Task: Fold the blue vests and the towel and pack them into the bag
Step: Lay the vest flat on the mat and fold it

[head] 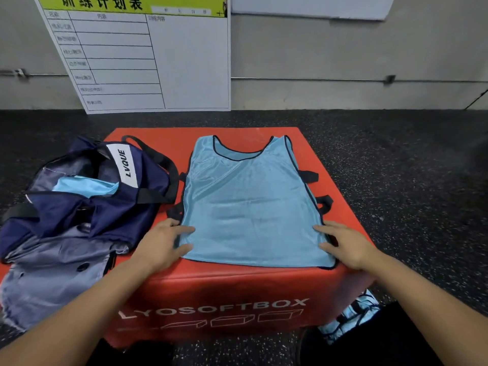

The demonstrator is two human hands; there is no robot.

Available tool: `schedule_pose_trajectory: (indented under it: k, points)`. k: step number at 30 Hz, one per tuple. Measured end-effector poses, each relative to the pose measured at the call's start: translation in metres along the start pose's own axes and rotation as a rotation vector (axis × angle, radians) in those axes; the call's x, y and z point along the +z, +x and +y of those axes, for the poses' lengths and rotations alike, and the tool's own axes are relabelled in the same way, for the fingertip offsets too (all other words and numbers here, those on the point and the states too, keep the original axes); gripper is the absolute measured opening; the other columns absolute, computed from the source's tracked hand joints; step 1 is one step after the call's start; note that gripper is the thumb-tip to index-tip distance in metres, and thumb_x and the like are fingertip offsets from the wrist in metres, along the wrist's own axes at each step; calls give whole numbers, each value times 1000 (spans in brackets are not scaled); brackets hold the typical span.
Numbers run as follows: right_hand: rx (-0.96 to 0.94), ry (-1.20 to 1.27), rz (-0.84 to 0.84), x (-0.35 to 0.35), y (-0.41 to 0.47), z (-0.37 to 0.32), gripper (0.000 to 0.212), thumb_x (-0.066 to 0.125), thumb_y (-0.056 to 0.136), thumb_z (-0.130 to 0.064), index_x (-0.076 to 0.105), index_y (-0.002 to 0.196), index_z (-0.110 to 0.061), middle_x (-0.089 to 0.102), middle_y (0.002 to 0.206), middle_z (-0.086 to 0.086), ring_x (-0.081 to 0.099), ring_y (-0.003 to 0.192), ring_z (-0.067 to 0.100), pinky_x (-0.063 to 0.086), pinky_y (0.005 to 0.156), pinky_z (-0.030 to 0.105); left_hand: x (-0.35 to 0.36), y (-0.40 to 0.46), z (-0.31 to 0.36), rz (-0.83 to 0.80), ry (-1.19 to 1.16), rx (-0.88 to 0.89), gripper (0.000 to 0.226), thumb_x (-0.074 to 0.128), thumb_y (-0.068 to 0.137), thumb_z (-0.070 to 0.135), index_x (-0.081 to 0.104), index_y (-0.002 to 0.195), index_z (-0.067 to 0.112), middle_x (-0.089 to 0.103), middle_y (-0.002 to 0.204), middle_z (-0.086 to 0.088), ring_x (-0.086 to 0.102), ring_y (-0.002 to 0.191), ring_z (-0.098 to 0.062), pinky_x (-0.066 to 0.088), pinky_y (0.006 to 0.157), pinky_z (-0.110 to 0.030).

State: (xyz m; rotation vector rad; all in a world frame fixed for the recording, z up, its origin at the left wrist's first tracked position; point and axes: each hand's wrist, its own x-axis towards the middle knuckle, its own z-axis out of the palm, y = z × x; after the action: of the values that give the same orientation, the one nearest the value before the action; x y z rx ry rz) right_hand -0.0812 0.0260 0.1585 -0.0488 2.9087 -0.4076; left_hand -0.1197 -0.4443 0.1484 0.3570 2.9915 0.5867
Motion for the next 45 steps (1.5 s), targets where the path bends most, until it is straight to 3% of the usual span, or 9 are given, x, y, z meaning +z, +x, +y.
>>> schedule_pose_trajectory:
  k: [8,13,19,24,28,30,35,39,45]
  points:
    - [-139,131,153,13,-1,-14,51,63,91,-2,64,136,-28,59,139,-5,50,131,20,25,106,15,12,2,8,66,-214,20,50,78,82,19,66,127,37,66,115,1,60,108,-22,38,92,-23]
    - [-54,351,82,12,-5,-10,53,63,91,-8,62,121,-52,71,114,-8,65,84,5,46,73,17,18,3,21,76,-200,-15,42,74,86,23,69,126,36,73,116,4,68,101,-19,47,85,-25]
    - [-19,777,-5,4,-3,-27,47,59,96,-2,69,127,-37,64,134,-17,57,123,-3,42,88,4,12,12,7,89,-587,-83,15,74,91,17,80,95,30,76,101,19,68,99,-2,46,89,-11]
    - [48,1157,-146,-6,-7,-28,35,51,99,-13,75,123,-24,69,130,-14,63,121,9,48,87,32,-4,6,12,62,-982,-230,22,61,99,18,82,99,22,74,102,2,66,73,-13,44,66,-25]
    - [107,1287,-165,-7,-7,-22,40,43,93,-12,73,119,-6,61,70,6,48,61,20,34,59,30,-12,2,14,-8,-1137,-256,41,44,93,-5,77,110,12,74,101,-12,70,77,-18,47,65,-27]
    - [95,1378,-124,-10,-8,-16,50,43,82,-5,67,125,-1,49,67,12,38,58,18,30,58,31,-12,2,15,-46,-1127,-190,54,40,86,-20,71,117,11,76,103,-14,72,88,-18,51,67,-24]
    - [-7,1212,-101,-2,-8,-11,77,41,72,31,64,131,-13,66,125,27,60,110,32,43,99,46,4,7,0,-13,-773,-11,73,54,74,-31,66,122,22,75,96,12,67,82,-15,48,63,-18]
    - [-73,919,35,5,-3,-4,75,61,76,26,70,116,-38,69,108,23,60,90,21,47,85,30,9,9,-3,88,-465,101,79,75,71,-11,60,126,44,65,87,8,58,69,-13,48,72,-17]
    - [-170,689,85,12,7,-4,66,74,75,11,70,116,-39,72,112,11,65,98,40,51,95,46,11,13,-9,56,-314,172,91,73,76,5,38,146,52,60,112,1,57,103,-14,43,98,-23]
